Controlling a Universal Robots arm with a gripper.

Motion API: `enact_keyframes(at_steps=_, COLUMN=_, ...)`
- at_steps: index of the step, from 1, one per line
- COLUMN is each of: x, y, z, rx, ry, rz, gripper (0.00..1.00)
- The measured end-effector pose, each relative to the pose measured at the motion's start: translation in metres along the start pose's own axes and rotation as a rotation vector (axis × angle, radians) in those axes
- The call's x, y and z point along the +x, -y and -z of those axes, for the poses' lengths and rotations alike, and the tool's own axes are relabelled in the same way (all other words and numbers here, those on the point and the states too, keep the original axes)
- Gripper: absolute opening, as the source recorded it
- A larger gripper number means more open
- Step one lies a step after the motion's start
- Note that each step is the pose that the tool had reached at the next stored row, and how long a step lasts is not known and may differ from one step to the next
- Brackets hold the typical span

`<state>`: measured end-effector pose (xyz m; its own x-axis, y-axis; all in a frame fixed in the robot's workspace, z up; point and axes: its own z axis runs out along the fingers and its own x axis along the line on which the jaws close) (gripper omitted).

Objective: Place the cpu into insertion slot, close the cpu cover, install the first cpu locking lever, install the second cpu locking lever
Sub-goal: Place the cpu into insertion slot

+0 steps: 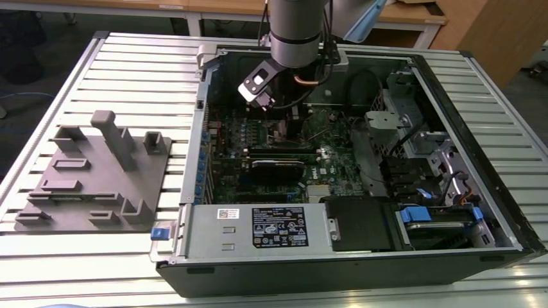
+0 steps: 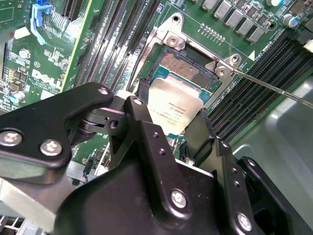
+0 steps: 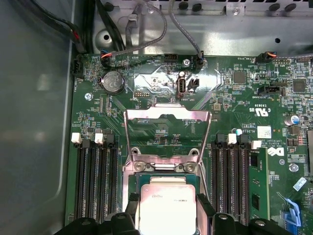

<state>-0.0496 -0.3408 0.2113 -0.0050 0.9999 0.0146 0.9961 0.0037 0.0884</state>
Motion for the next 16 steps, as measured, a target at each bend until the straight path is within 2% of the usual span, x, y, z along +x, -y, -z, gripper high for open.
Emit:
enact_keyframes(at_steps=6, x=0.0, y=0.0006, z=-0.0023, rx=0.0, ry=-0.0002, rz=0.0, gripper=0.54)
enact_keyframes(at_steps=11, x=0.0001, y=0.0036, z=-0.0043, rx=-0.0001, ry=-0.0001, rz=0.0, gripper=0.54)
enact_keyframes(at_steps=16, x=0.0005, y=0.0055, z=-0.0091, rx=-0.0001, ry=0.0001, rz=0.0, gripper=0.54)
